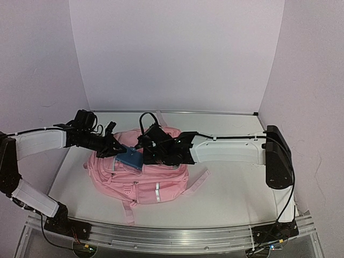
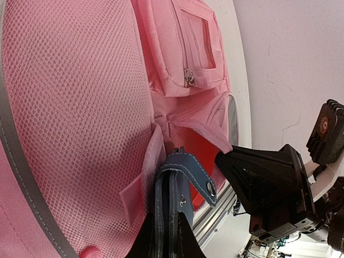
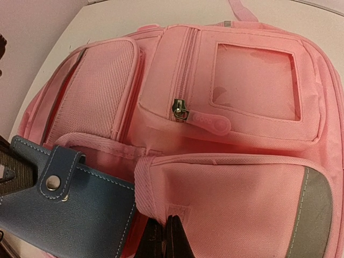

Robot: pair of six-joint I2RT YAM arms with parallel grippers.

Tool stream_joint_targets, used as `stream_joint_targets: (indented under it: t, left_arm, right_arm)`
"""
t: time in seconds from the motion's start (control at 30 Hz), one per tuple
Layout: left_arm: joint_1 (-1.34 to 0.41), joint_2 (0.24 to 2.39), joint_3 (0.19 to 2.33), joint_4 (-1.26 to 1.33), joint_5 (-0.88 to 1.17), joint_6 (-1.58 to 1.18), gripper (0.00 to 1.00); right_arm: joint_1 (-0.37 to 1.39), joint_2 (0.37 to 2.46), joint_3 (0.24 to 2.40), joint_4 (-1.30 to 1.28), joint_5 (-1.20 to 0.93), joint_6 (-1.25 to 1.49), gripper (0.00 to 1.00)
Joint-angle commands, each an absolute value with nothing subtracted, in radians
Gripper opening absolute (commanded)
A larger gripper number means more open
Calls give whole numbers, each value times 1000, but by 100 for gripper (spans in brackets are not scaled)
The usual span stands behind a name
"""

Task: Pack the student bag
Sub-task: Place the personal item in the student bag.

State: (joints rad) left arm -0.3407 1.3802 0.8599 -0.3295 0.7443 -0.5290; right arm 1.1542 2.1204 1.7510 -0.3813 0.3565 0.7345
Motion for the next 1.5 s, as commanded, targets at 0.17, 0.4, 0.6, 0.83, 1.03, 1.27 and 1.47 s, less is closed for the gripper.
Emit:
stream_joint_targets:
  t: [0.17, 0.4, 0.6, 0.83, 1.03, 1.27, 1.47]
  left_arm:
    - [-359, 1349, 760, -94, 675, -599, 0]
    - [-445, 1355, 731, -19, 599, -662, 0]
    - [-516, 1333, 699, -4, 459, -707, 0]
    - [-569, 1337, 680, 72, 431, -781, 0]
    - [-632, 1380, 694, 80, 396, -801, 1]
    - [-635, 1343, 769, -121, 318, -720, 25]
    - [-635, 1277, 792, -227, 300, -701, 54]
  right_arm:
    - [1158, 2041, 1742, -275, 304, 744, 0]
    - [1158, 2034, 1732, -243, 267, 773, 0]
    - [1158, 2033, 1730, -220, 239, 785, 0]
    - [1158, 2033, 1725, -193, 241, 792, 0]
    - [1158, 2032, 1730, -181, 250, 791, 0]
    - [1157, 1998, 1689, -181, 297, 788, 0]
    - [1157, 1993, 1684, -182, 308, 779, 0]
